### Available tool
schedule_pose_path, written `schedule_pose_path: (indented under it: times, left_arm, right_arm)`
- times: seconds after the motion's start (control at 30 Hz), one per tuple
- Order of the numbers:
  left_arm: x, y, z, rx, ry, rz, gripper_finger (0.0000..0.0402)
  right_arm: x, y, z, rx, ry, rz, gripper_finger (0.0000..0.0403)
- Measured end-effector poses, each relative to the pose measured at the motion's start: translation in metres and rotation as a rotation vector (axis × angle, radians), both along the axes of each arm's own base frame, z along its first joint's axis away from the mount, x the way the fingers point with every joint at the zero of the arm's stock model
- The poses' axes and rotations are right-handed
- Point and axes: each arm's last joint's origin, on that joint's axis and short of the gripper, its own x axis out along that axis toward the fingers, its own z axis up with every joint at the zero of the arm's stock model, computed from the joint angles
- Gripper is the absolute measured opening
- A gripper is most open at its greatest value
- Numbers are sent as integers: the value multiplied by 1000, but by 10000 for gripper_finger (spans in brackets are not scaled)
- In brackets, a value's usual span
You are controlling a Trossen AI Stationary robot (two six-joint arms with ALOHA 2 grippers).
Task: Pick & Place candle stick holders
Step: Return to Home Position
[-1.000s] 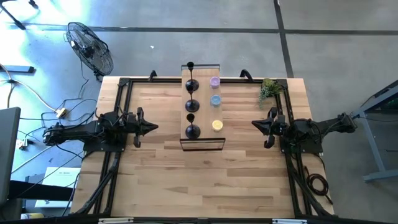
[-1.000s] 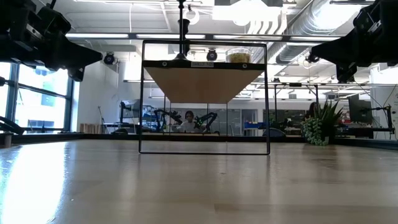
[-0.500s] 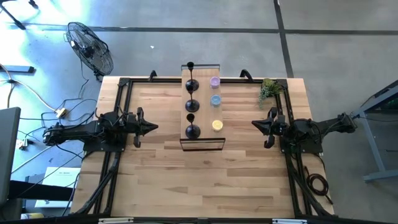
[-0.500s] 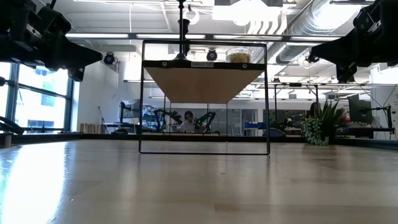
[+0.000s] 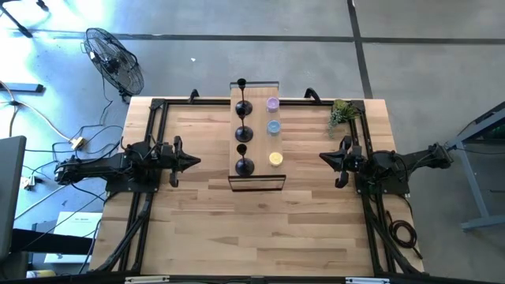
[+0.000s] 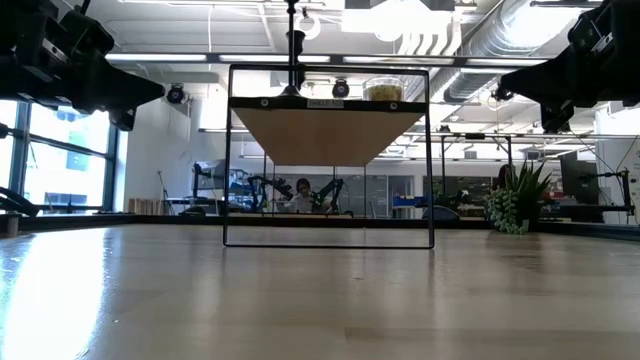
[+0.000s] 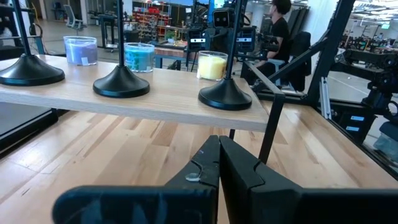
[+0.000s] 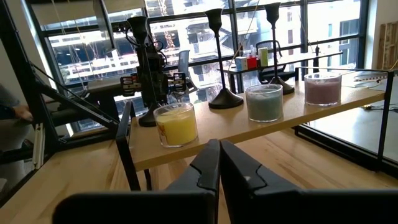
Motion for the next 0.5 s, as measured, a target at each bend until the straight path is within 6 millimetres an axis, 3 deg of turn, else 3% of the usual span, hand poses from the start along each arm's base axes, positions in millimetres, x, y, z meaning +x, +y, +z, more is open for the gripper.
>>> schedule_pose_path:
  times: [0.5]
  left_arm:
    - [0, 0, 0, 0, 0, -1, 1]
  right_arm:
    - [0, 0, 0, 0, 0, 0, 9]
